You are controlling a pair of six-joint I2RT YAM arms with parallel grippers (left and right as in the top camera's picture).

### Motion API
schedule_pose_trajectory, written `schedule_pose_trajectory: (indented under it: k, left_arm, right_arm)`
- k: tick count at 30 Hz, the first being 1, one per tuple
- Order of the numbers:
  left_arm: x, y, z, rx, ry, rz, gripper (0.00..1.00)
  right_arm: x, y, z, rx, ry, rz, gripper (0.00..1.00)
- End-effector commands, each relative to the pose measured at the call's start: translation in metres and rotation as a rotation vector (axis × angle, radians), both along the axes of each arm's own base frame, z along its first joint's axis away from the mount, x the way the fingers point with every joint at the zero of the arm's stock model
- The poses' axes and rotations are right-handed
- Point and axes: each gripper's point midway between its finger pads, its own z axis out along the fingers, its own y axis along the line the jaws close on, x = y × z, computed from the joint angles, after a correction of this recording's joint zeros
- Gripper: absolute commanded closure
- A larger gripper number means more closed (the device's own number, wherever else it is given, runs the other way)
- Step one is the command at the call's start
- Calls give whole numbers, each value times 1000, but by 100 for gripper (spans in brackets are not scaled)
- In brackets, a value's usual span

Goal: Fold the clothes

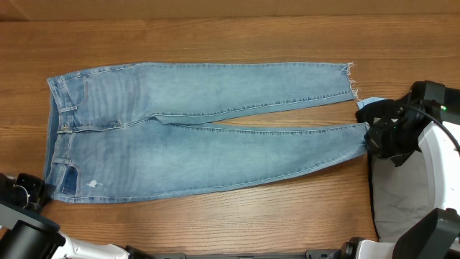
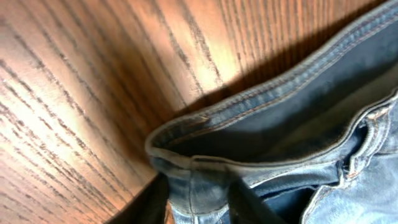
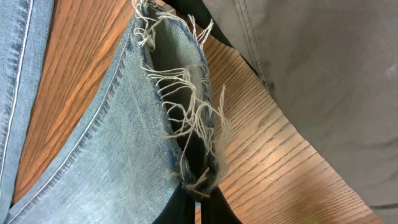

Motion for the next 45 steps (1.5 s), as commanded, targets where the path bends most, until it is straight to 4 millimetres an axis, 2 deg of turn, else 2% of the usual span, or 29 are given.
schedule_pose_trajectory:
  k: [1, 2, 6, 9, 12, 17, 20, 24, 27, 32, 35, 40, 45]
  left_arm:
    - [-4, -12, -10, -44, 25, -15, 90]
    - [-6, -14, -10, -57, 31, 2, 96]
    - [-8, -18, -3, -86, 38, 23, 96]
    - [-6, -14, 16, -67, 28, 36, 96]
    - [0, -4, 55, -3, -6, 39, 96]
    - [2, 10, 144, 177, -76, 53, 96]
    - [-3, 12, 199, 302, -110, 68, 96]
    - [-15, 10, 240, 406, -103, 91, 96]
    - [-29, 11, 258, 467, -57, 129, 96]
    - [-36, 13, 277, 514, -42, 151, 96]
    - [-36, 15, 278, 518, -40, 158, 96]
    - [-27, 18, 266, 482, -29, 145, 96]
    - [-8, 17, 242, 430, -5, 87, 96]
  right_arm:
    - [8, -7, 8, -29, -30, -3, 96]
    - [8, -7, 8, -30, -32, -2, 96]
    - [11, -8, 13, -34, -43, 4, 96]
    - [14, -9, 27, -48, -69, 40, 96]
    - [15, -11, 51, -69, -98, 51, 96]
    - [5, -12, 97, -119, -151, 64, 96]
    - [-9, -11, 126, -150, -178, 59, 96]
    - [-26, -6, 153, -166, -213, 57, 96]
    - [-38, -7, 175, -212, -245, 48, 96]
    - [-44, -6, 201, -239, -315, 42, 96]
    - [-32, -2, 205, -213, -364, 49, 96]
    - [21, -1, 201, -127, -445, 51, 96]
    - [85, 4, 171, -20, -458, 85, 96]
